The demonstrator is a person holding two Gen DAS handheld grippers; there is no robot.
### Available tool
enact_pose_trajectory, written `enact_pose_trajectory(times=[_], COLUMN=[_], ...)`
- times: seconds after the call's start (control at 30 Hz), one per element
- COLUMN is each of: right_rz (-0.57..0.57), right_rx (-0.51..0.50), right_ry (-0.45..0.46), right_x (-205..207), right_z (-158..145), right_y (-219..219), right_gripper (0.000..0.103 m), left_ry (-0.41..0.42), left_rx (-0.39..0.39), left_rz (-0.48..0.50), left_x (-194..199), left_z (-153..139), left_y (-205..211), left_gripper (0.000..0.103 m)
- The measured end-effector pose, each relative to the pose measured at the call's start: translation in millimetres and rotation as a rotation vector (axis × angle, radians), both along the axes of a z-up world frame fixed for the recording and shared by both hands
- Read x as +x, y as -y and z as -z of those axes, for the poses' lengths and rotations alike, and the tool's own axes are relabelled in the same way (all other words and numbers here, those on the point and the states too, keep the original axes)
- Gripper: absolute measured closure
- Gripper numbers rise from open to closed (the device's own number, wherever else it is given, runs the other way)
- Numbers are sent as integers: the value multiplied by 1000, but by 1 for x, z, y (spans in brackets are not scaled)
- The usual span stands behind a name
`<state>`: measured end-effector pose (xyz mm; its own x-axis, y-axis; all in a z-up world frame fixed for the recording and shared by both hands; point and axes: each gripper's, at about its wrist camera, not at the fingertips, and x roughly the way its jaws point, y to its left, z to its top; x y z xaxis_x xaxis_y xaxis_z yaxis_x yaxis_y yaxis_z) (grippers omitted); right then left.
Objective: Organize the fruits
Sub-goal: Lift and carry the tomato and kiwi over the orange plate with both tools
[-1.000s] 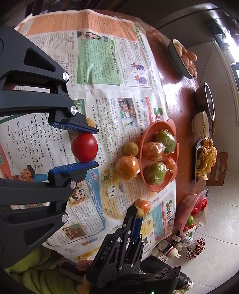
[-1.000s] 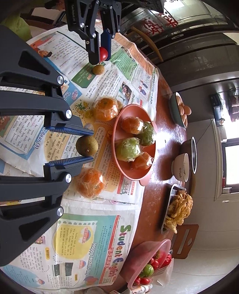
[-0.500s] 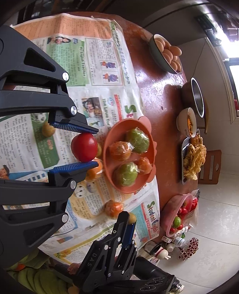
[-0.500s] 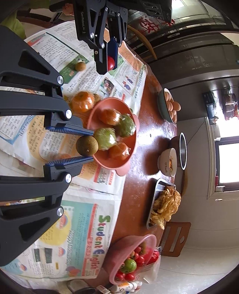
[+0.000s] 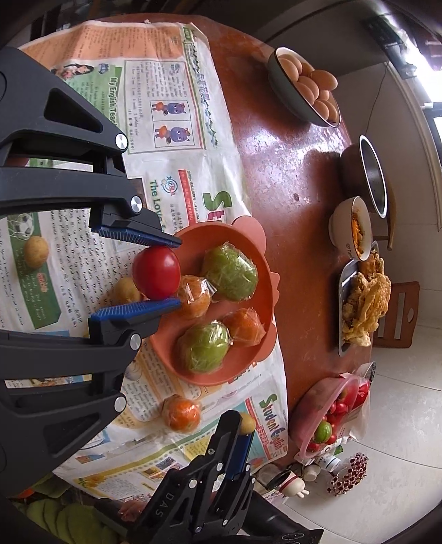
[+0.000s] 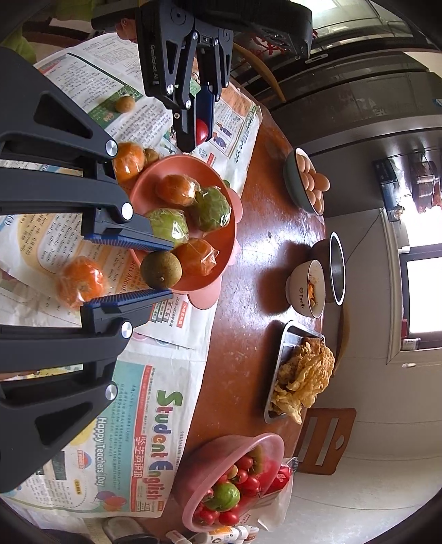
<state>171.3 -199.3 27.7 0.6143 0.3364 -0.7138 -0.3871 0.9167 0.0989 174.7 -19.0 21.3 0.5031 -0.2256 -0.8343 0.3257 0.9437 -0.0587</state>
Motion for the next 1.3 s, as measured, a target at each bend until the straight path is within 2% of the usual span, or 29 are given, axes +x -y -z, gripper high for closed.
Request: enact_pose_trajectory(times=[0.63,1.3], right_rz=[-8,-25], right_rx=[-16,-50], right_ry=[-53,-88], right_x=[30,45], right_z=[19,30], right_y=[-11,-24], right_gripper=[81,81], left_ry=[-38,-45], left_rx=[-4,-7], left_rz=[-6,7], left_x=[35,42], left_z=[22,31], left_y=[-2,3], left_gripper=[80,80])
